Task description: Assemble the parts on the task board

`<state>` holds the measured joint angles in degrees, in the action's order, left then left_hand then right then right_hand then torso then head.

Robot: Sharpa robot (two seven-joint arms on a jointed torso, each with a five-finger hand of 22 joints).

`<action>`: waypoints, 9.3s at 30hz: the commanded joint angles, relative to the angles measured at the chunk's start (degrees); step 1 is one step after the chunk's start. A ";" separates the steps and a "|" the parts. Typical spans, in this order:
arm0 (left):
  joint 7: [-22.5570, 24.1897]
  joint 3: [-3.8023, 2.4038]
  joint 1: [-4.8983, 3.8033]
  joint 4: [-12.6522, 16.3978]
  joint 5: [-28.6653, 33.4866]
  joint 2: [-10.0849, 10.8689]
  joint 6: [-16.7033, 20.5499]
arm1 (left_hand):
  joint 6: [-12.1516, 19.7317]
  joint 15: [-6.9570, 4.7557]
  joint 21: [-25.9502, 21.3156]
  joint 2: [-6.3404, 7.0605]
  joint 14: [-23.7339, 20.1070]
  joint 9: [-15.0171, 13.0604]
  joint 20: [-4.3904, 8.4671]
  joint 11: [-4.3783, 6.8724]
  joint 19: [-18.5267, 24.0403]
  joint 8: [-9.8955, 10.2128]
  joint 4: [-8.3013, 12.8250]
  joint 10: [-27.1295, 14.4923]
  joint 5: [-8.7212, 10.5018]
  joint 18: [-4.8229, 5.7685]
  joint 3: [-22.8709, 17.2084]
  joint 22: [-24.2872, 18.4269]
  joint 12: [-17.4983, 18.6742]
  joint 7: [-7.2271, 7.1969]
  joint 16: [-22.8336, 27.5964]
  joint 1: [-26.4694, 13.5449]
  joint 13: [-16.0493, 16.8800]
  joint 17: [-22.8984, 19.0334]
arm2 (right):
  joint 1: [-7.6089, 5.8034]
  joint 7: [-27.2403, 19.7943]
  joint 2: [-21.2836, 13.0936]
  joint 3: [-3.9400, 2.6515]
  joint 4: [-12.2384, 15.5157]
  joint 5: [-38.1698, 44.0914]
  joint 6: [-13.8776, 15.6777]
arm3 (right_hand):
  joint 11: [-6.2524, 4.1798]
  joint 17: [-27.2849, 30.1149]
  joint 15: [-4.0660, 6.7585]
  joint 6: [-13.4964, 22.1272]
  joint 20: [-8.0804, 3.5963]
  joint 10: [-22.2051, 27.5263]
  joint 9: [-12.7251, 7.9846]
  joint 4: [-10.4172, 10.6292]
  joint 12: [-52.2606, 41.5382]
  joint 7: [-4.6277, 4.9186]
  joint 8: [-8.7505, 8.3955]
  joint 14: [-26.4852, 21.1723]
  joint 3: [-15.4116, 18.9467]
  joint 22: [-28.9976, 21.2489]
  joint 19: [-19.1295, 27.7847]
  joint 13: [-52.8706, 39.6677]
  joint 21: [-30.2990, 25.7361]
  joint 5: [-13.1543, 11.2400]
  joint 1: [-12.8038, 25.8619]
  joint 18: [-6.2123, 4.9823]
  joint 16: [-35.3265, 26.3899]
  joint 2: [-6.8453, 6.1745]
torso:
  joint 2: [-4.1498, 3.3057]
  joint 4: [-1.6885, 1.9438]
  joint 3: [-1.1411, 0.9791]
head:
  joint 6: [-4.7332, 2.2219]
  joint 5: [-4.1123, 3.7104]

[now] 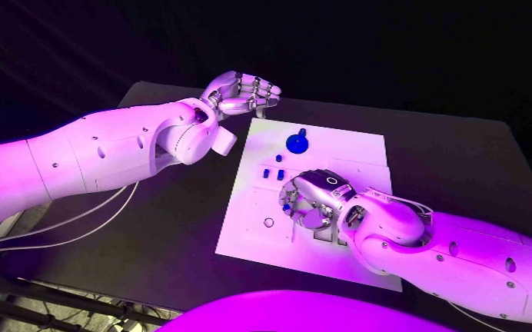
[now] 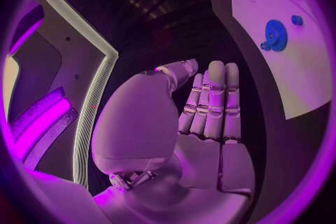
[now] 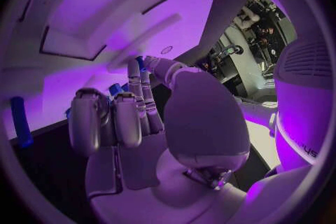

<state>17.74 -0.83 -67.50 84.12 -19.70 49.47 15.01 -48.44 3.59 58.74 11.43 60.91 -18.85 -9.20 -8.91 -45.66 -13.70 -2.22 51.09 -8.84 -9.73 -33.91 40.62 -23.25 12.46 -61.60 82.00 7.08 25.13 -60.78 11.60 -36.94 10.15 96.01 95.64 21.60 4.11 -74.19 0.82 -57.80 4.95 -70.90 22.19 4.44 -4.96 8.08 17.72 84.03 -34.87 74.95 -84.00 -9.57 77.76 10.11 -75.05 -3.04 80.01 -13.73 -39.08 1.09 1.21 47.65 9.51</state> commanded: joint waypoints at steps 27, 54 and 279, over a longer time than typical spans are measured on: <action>-0.11 -0.03 -0.03 -0.54 0.26 -0.13 -0.93 | 0.61 0.58 -0.36 -0.37 -0.10 -0.15 -0.43 -0.01 0.03 0.23 -0.19 -0.91 0.12 -0.80 0.60 -0.21 -0.52 0.23 0.26 -0.34 -0.07 -0.07 | -1.96 0.94 -7.06 -0.26 5.93 -0.62 2.63 | 1.57 10.19 -1.76 8.90 1.75 15.61 -2.21 5.65 -8.45 0.13 -7.10 -0.72 19.86 8.77 1.41 -1.17 -11.46 -2.00 -5.06 -1.17 -5.65 1.50 | 0.15 -0.18 0.02 | -1.11 -1.48; -0.97 0.17 -0.02 -0.32 -0.83 0.17 -0.76 | 0.67 0.62 -0.83 -0.36 -0.04 -0.32 -0.61 0.02 0.01 0.01 -0.55 -1.16 0.06 -0.83 1.20 -0.57 -1.08 0.19 0.06 -0.80 -0.01 0.02 | -8.31 -2.10 -15.38 -0.97 1.75 -5.79 -9.84 | 1.78 9.12 -1.90 7.17 1.82 18.26 -2.68 9.05 -11.68 0.19 -7.31 0.06 22.17 8.89 1.17 -0.04 -12.27 -2.04 -9.25 -1.28 -4.01 1.88 | -0.06 0.01 0.04 | -1.56 -4.89; 0.26 0.79 0.11 -2.32 1.18 -0.68 -3.21 | 1.79 1.09 -3.21 0.40 -1.21 -0.88 -1.16 -0.10 -0.01 -0.58 -2.72 -3.24 0.12 -0.76 4.03 -2.30 -3.21 0.21 -0.68 -2.90 -0.05 0.32 | -6.47 -0.27 -23.59 -0.35 14.36 -32.01 0.16 | -2.13 -1.72 1.30 6.48 -1.08 -11.93 4.79 12.03 -72.59 -1.45 4.85 3.49 26.99 13.71 -4.48 -68.55 7.00 3.97 0.46 2.02 4.14 3.07 | 1.20 -0.90 0.34 | -2.50 -10.92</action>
<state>15.61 -0.03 -67.38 81.47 -19.61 48.69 12.99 -47.09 4.71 55.81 11.76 60.10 -19.70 -10.05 -9.01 -45.64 -14.08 -4.79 48.09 -8.84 -9.71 -30.20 38.51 -26.26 11.96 -62.11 79.55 7.05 25.42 -67.16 10.28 -59.75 9.73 110.07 70.61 26.69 1.94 -74.44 1.97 -51.49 4.08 -81.93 26.56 16.30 -74.28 6.74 21.89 83.93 -8.12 74.92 -84.02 -73.28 84.38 13.65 -75.16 -2.13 83.74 -10.78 -38.09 0.45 1.42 45.38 0.95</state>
